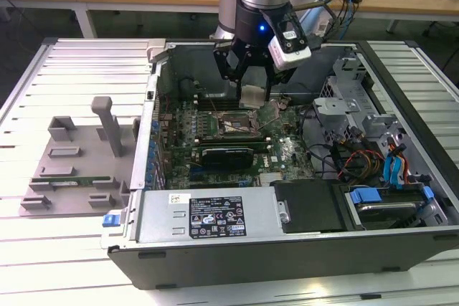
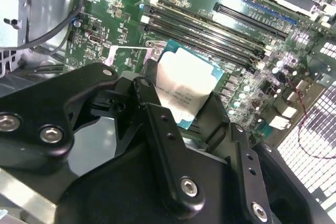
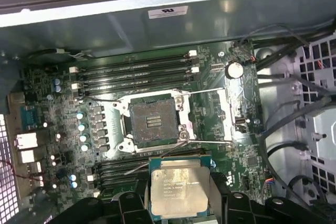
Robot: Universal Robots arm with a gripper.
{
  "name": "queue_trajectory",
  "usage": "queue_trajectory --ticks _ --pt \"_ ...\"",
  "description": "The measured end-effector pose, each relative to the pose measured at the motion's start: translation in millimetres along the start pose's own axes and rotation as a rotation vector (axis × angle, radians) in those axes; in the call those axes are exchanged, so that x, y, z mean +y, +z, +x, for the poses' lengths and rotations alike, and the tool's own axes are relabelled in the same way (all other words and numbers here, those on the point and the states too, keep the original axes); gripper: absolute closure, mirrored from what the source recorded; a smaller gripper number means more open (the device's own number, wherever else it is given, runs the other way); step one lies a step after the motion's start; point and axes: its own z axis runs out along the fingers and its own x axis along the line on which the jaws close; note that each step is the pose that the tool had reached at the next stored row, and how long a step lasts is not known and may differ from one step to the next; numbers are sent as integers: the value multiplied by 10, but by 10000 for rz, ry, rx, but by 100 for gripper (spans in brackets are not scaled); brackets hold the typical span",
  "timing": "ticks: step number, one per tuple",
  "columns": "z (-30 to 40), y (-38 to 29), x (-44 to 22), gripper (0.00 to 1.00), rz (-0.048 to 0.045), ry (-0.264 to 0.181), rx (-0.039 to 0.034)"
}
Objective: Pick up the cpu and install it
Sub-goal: 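Place the cpu into insertion slot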
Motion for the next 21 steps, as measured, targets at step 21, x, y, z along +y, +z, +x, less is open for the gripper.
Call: queue_trajectory --ticks 21 --pt "0 8 0 46 142 2709 12"
